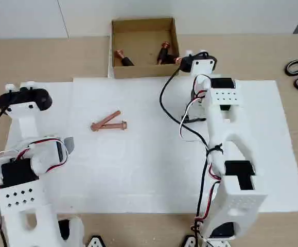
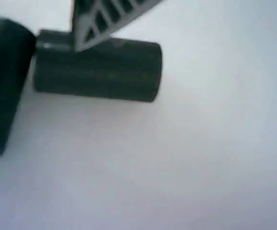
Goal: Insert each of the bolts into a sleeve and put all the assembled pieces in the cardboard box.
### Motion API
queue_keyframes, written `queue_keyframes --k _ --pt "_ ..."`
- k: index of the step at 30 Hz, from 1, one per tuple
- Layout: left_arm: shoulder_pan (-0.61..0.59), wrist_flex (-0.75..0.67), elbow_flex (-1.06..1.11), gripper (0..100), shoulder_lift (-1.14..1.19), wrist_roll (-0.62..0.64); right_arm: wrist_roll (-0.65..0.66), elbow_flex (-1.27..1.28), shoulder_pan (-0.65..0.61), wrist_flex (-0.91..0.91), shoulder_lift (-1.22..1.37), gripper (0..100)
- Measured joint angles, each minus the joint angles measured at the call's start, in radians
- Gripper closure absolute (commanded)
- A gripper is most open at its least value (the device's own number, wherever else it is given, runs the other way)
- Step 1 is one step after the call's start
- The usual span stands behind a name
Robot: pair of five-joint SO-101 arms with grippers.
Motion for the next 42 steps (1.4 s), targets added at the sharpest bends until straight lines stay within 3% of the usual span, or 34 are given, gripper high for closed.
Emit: queue_keyframes --k 23,30,42 --pt "0.0 0.0 0.048 76 0.0 0.0 0.0 -0.137 0.015 -0.064 0.229 85.0" --pt "0.0 0.0 0.048 76 0.0 0.0 -0.002 -0.17 0.029 -0.063 0.264 99.8" --pt "0.0 0.002 0.048 76 0.0 -0.002 -0.002 -0.341 0.087 0.101 0.265 99.5"
